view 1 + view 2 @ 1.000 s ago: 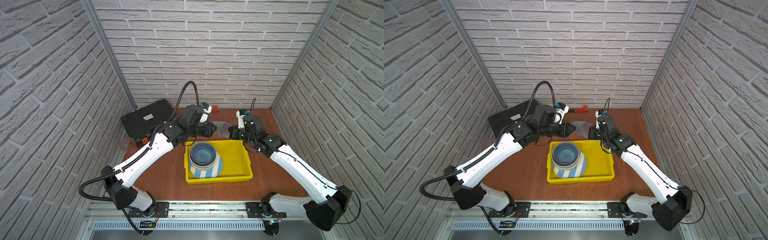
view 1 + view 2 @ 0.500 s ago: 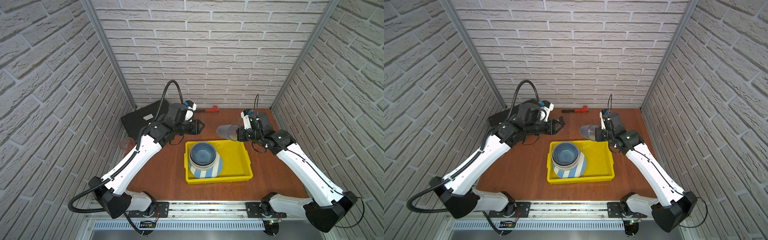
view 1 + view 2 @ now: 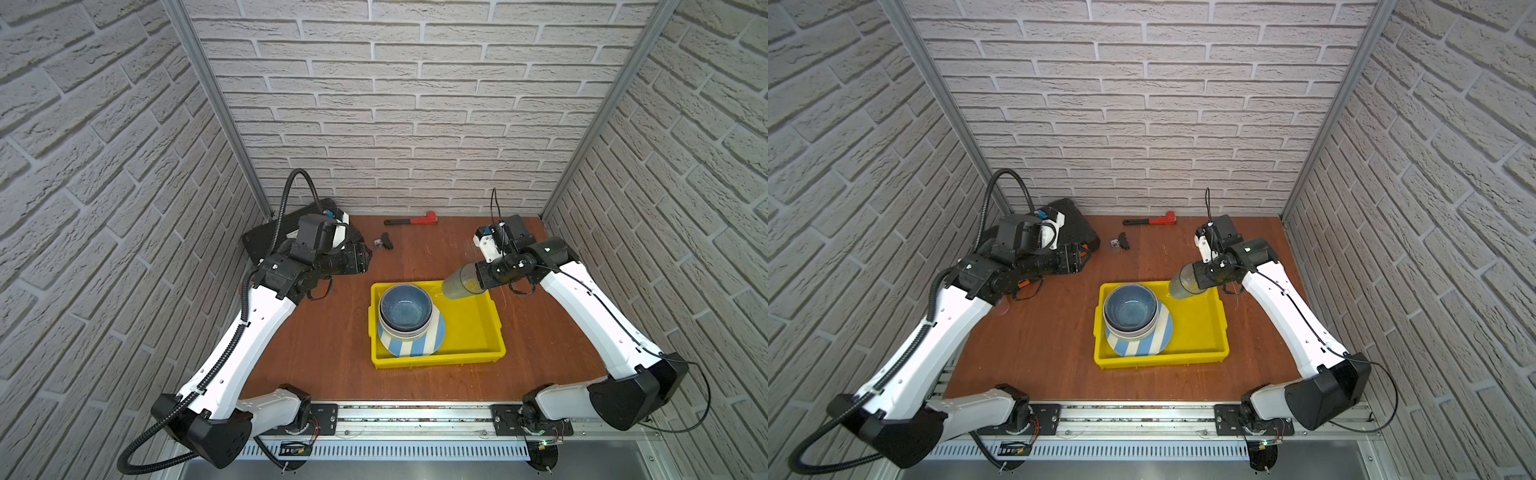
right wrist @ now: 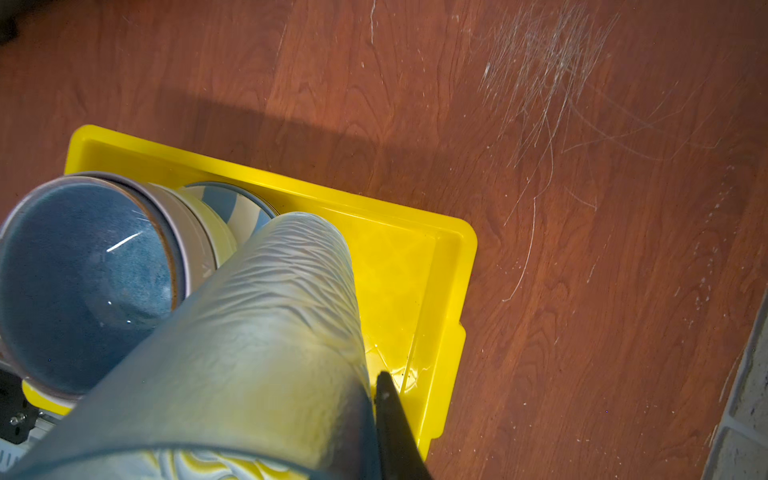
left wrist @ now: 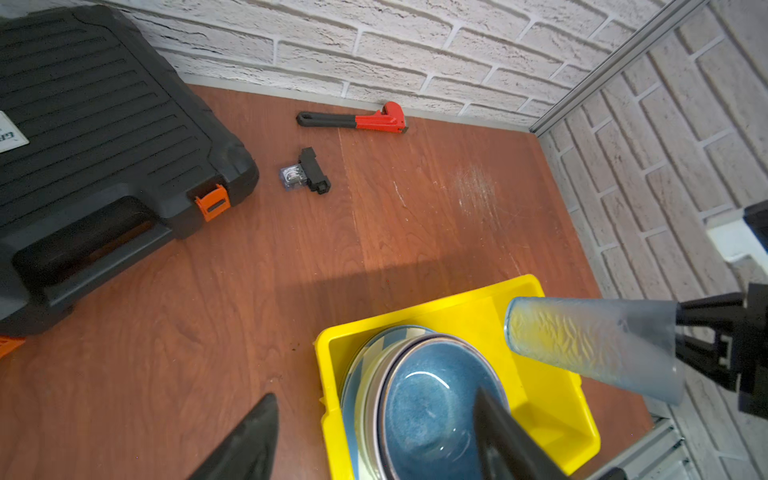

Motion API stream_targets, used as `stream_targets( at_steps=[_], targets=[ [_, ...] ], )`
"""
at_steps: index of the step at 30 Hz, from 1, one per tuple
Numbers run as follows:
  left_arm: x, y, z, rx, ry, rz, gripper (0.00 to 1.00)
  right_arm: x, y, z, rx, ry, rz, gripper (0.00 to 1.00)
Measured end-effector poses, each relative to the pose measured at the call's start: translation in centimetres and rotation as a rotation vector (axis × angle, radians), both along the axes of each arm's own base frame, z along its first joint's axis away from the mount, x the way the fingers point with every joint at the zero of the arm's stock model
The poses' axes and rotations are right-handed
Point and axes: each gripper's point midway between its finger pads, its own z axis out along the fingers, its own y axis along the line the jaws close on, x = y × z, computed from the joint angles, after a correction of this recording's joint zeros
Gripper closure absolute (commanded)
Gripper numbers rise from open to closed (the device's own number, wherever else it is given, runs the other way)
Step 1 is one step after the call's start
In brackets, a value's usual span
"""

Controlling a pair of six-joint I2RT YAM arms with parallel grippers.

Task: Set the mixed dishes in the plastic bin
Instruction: 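Lower the cup into the bin with the right gripper while the left arm withdraws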

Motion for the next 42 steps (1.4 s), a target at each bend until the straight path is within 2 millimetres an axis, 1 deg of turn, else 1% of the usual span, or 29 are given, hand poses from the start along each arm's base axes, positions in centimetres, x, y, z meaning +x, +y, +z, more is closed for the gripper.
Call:
stream_targets(
  at_steps=[1,4,7,11,16,22,29,35,42],
  targets=[
    [-0.2,0.3,-0.2,0.012,-0.003,0.003,0.16,0.1,-0.2,-0.4,-0.002,0.017,-0.007,0.94],
    [-0.8,1.4,-0.9,0.041,-0.011,0.025,0.16,0.4,-0.9,-1.4,-0.008,0.057,-0.025,0.94],
    [-1.4,2.6,-0.9,0.062,-0.022,0.05,0.16,0.8,-1.3,-2.0,-0.023,0.086,-0.029,0.95],
    [-1.4,3.9,-0.4,0.083,-0.05,0.082,0.15,1.2,-1.7,-2.1,-0.062,0.109,-0.024,0.94],
    [-1.2,4.7,-0.5,0.104,-0.053,0.107,0.15,2.0,-2.1,-2.7,-0.113,0.143,-0.019,0.95],
    [-1.2,5.3,-1.1,0.129,-0.04,0.114,0.14,2.2,-2.4,-4.3,-0.152,0.205,-0.006,0.94],
    [-1.4,5.5,-1.3,0.137,-0.037,0.114,0.14,2.7,-2.6,-5.9,-0.183,0.246,-0.012,0.94],
    [-1.5,5.6,-1.7,0.148,-0.031,0.109,0.14,3.1,-2.8,-6.4,-0.181,0.24,-0.02,0.94],
    [-1.5,5.7,-1.9,0.153,-0.029,0.11,0.13,3.1,-3.4,-7.5,-0.194,0.253,-0.038,0.94]
  ],
)
